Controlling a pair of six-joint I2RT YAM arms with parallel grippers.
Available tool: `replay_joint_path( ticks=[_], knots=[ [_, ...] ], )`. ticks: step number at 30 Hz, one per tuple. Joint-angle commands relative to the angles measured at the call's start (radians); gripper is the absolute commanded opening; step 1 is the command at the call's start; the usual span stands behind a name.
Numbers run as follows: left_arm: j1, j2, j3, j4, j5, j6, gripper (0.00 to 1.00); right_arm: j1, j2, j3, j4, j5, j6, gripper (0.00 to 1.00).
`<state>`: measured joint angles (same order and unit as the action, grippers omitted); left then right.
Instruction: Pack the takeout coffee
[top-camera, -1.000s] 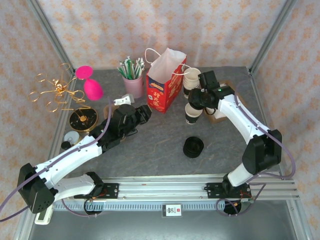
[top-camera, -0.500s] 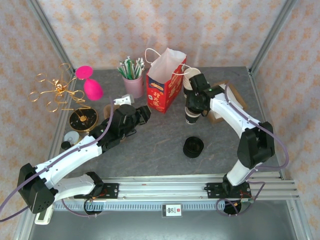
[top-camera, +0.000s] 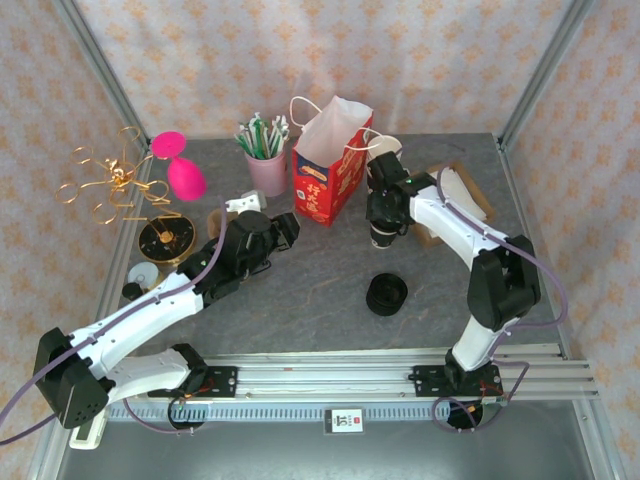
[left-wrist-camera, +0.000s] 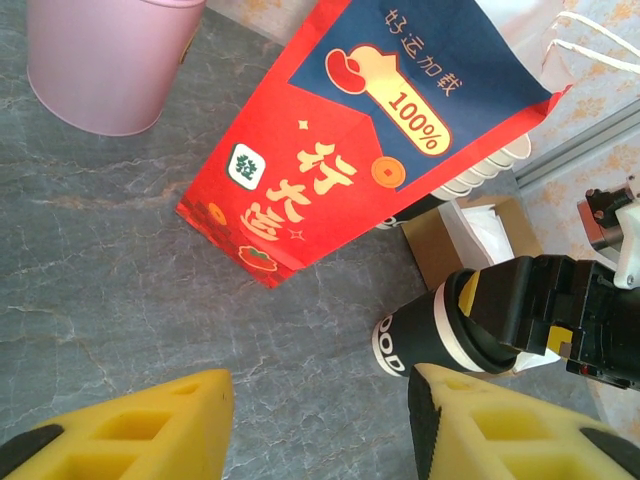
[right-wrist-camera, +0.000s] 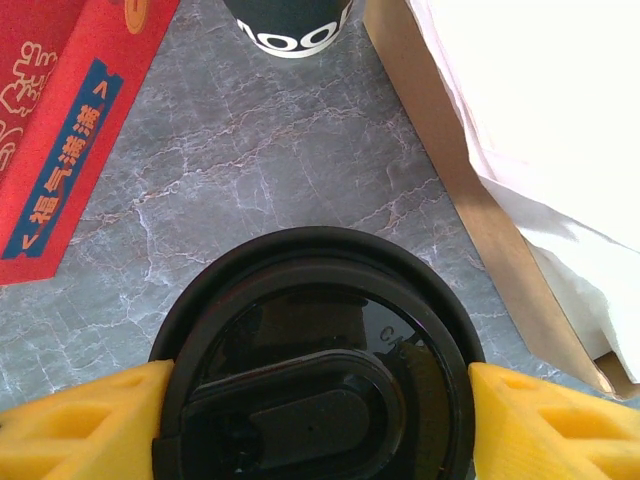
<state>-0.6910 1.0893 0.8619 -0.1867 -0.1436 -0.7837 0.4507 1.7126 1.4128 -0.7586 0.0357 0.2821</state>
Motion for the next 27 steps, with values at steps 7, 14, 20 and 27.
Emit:
replay_joint_path(
  ticks=[7, 14, 20, 27],
  knots=[
    [0.014, -0.025, -0.017, -0.019, -0.026, 0.006, 0.51, 0.023, 0.045, -0.002, -0.044, 0.059, -0.021, 0.69],
    [0.015, -0.022, -0.024, -0.017, -0.028, 0.000, 0.52, 0.022, 0.067, -0.077, -0.021, 0.030, -0.016, 0.70],
    [0.017, -0.011, -0.023, -0.013, -0.023, -0.002, 0.52, 0.022, 0.087, -0.166, 0.002, -0.015, -0.003, 0.70],
    [0.018, 0.000, -0.016, -0.012, -0.021, 0.001, 0.52, 0.022, 0.069, -0.193, 0.008, -0.011, 0.034, 0.72]
  ],
)
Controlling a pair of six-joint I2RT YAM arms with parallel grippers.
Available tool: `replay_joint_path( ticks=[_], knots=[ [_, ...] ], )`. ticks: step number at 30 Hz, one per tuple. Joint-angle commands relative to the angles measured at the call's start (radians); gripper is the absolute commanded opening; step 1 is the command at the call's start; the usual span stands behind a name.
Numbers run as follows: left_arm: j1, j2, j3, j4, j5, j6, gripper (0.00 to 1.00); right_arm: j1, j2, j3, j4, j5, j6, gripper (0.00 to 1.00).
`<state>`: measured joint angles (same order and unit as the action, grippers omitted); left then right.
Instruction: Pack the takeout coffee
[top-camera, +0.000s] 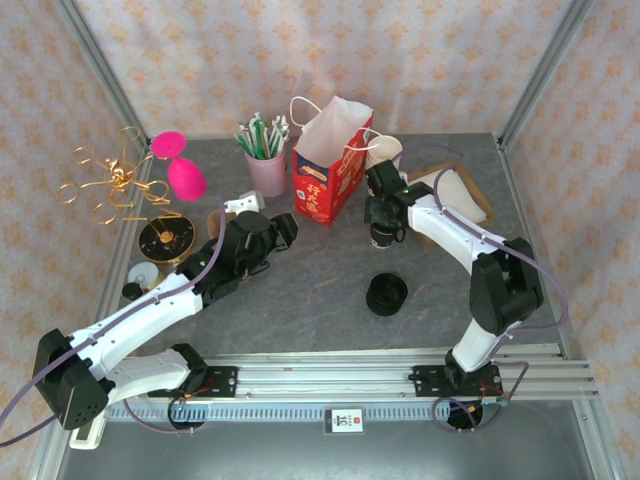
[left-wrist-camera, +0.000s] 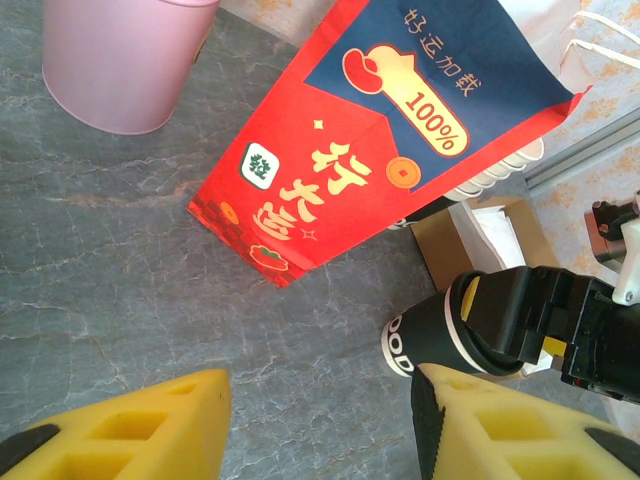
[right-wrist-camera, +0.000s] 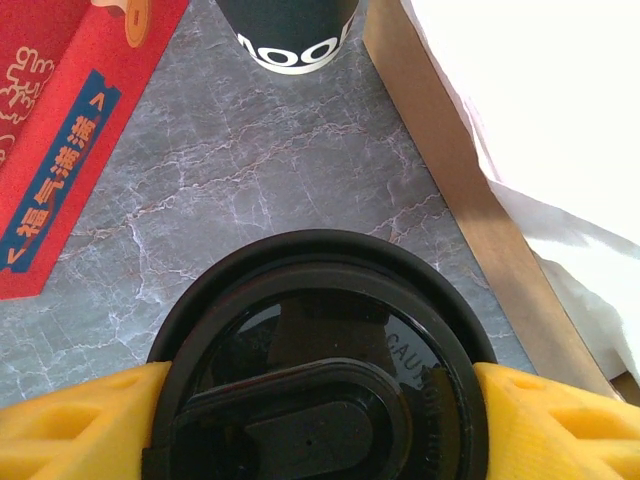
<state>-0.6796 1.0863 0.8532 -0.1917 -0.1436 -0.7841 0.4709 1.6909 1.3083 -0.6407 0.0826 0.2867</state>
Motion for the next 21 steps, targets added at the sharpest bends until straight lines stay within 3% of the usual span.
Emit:
replay_joint_path(
  ticks=[1, 10, 21],
  knots=[
    [0.006, 0.002, -0.007, -0.007, -0.019, 0.001, 0.52, 0.003, 0.088, -0.085, -0.109, -0.058, 0.032, 0.72],
    [0.007, -0.021, -0.004, -0.020, -0.012, 0.003, 0.53, 0.002, 0.044, -0.030, -0.149, -0.005, 0.049, 0.67],
    [0.006, 0.003, 0.020, -0.004, 0.076, 0.014, 0.54, 0.000, -0.119, -0.127, -0.195, 0.043, 0.126, 0.66]
  ],
)
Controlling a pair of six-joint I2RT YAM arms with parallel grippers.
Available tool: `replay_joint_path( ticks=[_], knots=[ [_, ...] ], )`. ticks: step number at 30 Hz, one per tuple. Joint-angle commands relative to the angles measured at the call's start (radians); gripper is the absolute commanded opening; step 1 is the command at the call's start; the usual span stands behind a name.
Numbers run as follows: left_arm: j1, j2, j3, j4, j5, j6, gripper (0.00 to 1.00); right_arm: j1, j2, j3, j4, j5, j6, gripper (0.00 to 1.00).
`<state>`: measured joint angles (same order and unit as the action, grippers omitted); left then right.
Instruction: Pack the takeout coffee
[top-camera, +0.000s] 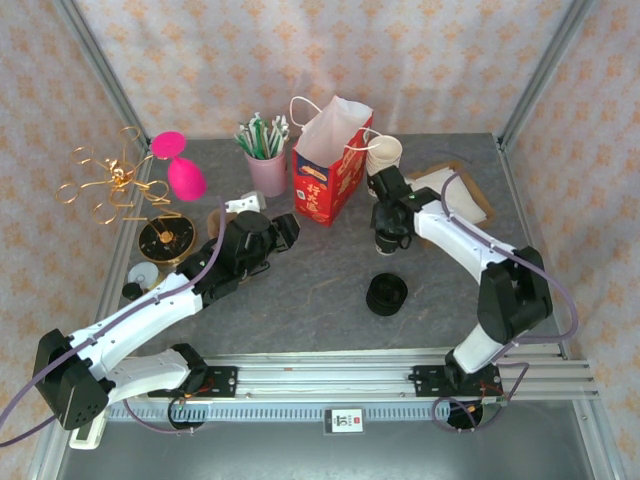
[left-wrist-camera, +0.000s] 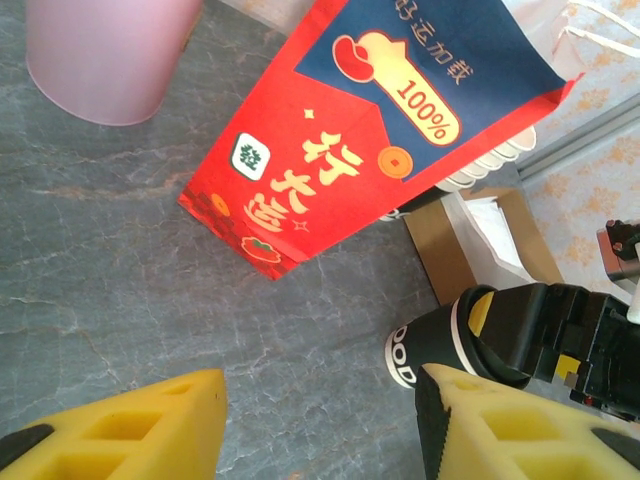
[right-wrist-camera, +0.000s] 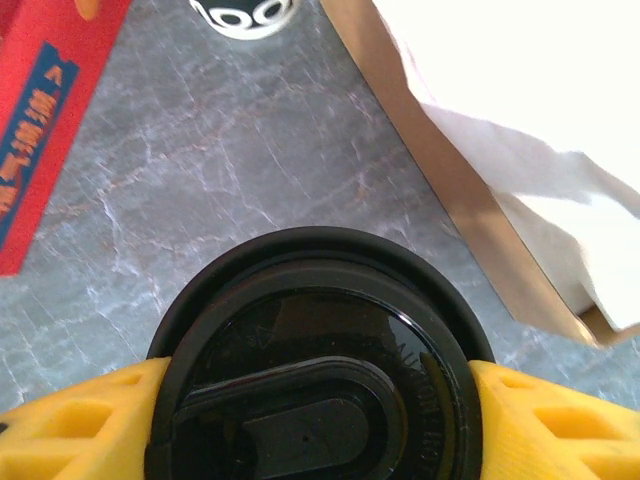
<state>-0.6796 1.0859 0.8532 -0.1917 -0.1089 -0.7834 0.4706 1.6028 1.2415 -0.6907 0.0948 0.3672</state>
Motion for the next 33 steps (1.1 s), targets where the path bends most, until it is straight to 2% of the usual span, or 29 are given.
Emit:
replay_joint_path(
  ticks=[1, 6, 12, 16, 33],
  knots=[
    [0.007, 0.006, 0.020, -0.001, 0.052, 0.015, 0.54, -0.003, -0.044, -0.075, -0.148, 0.031, 0.055, 0.67],
    [0.005, 0.027, 0.019, 0.032, 0.108, 0.013, 0.54, -0.060, -0.135, -0.167, -0.174, 0.070, 0.095, 0.68],
    [-0.001, 0.053, 0.020, 0.059, 0.147, 0.012, 0.54, -0.190, -0.228, -0.250, -0.172, 0.109, 0.082, 0.69],
    [-0.006, 0.061, 0.021, 0.067, 0.149, 0.012, 0.54, -0.249, -0.248, -0.286, -0.143, 0.083, 0.059, 0.70],
    [-0.010, 0.077, 0.041, 0.036, 0.116, 0.027, 0.56, -0.253, -0.208, -0.373, -0.071, 0.018, 0.051, 0.71]
  ],
)
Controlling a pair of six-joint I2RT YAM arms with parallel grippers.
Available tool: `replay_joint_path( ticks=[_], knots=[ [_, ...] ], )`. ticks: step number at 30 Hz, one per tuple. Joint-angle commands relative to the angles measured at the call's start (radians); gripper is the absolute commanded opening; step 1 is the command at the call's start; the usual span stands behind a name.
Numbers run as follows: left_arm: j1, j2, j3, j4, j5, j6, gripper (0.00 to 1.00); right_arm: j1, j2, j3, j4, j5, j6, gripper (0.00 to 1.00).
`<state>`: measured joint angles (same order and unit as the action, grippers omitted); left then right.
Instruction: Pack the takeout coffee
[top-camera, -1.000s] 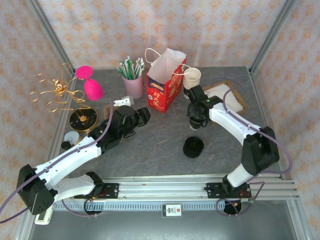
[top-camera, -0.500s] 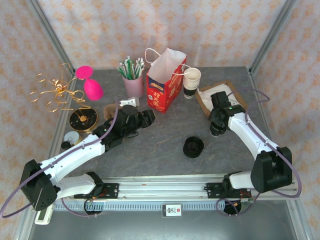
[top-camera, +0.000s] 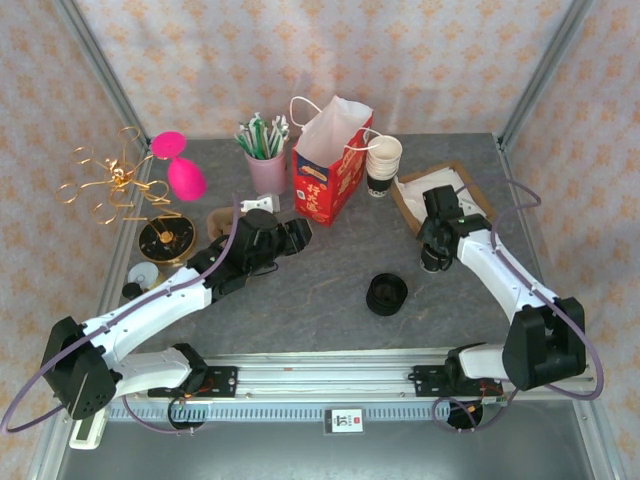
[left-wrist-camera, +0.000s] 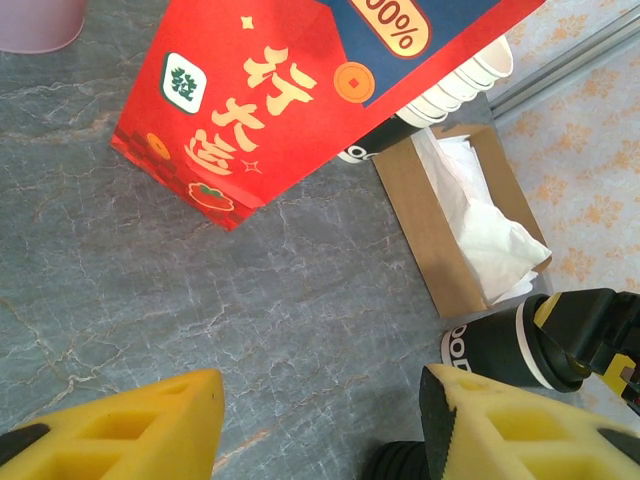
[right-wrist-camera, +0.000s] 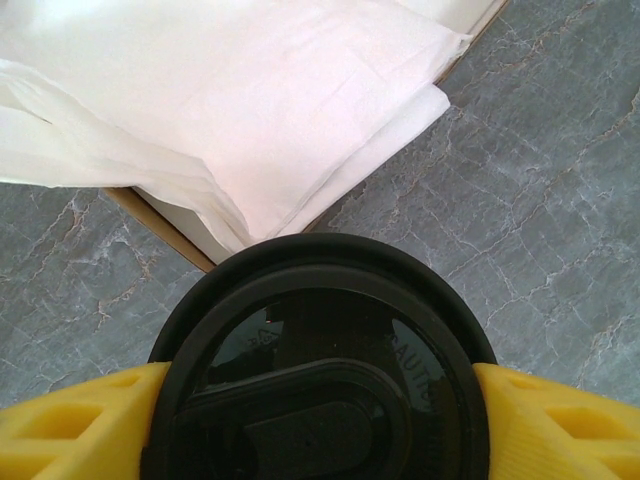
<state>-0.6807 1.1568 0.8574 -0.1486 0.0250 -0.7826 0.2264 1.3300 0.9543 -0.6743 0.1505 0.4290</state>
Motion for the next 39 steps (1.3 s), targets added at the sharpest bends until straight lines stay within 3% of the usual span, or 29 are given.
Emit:
replay_joint_path(
  ticks=[1, 22, 27, 35, 39],
  knots=[
    [-0.008, 0.004, 0.039, -0.007, -0.018, 0.028, 0.56, -0.009, 0.061, -0.090, -0.085, -0.047, -0.010, 0.71],
    [-0.008, -0.014, 0.064, -0.041, -0.045, 0.040, 0.57, -0.009, -0.066, 0.059, -0.183, -0.033, -0.006, 0.95],
    [-0.009, -0.032, 0.071, -0.062, -0.068, 0.044, 0.58, -0.009, -0.070, 0.083, -0.166, -0.121, -0.030, 0.97],
    [-0.008, -0.078, 0.073, -0.094, -0.094, 0.043, 0.58, -0.013, -0.044, 0.100, -0.200, -0.052, -0.026, 0.96],
    [-0.008, -0.088, 0.075, -0.103, -0.109, 0.052, 0.59, -0.056, -0.068, 0.064, -0.186, -0.105, -0.021, 0.96]
  ],
)
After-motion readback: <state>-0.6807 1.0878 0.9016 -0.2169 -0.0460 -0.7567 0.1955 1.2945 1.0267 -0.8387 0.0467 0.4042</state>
